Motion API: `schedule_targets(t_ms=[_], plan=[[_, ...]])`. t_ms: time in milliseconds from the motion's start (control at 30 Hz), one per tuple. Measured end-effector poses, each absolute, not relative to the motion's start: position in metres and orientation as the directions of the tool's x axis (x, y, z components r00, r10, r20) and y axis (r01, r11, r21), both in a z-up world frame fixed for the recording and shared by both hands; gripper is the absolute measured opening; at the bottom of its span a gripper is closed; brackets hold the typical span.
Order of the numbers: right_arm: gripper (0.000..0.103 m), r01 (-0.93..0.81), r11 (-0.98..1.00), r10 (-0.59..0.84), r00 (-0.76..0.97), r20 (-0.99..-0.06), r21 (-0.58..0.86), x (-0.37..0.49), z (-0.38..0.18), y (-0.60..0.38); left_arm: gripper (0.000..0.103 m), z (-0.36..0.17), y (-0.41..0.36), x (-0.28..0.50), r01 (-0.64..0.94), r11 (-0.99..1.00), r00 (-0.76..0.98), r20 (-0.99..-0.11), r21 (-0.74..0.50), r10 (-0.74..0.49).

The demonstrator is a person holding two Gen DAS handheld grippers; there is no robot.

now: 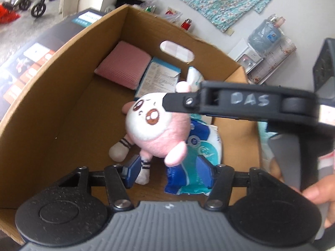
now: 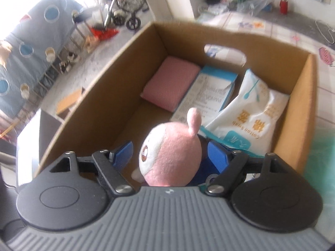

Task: Organize soft objects
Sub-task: 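Lower the bunny into the box and open the right tool, then reach the left tool to the rolled blue towel and grasp it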

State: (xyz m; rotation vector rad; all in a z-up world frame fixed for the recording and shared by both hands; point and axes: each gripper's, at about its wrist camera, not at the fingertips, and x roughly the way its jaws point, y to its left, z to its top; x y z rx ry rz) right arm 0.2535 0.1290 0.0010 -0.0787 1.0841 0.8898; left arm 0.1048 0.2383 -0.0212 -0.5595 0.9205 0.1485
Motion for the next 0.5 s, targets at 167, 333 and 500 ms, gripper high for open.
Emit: schedule_targets(t_ms=[167,333,500], plan=[[0.079,-0.636,0.637,0.683,0.204,-0.701,0.436,0.241,0.032,0.076,0.064,-0.001,0.209,0.093,-0.275,0.882,0.681,-0.726,-0.383,-0.102],[0.079,-0.596,0.653,0.721,0.302,-0.623,0.468,0.222,0.059,-0.015,0.067,0.015,0.154,0.093,-0.116,0.923,0.726,-0.666,-0.366,-0.173],[0.079,-0.491,0.751,0.653,0.455,-0.606,0.442,0.204,0.074,-0.125,0.068,0.025,0.086,0.101,0.086,0.93,0.732,-0.611,-0.356,-0.302]])
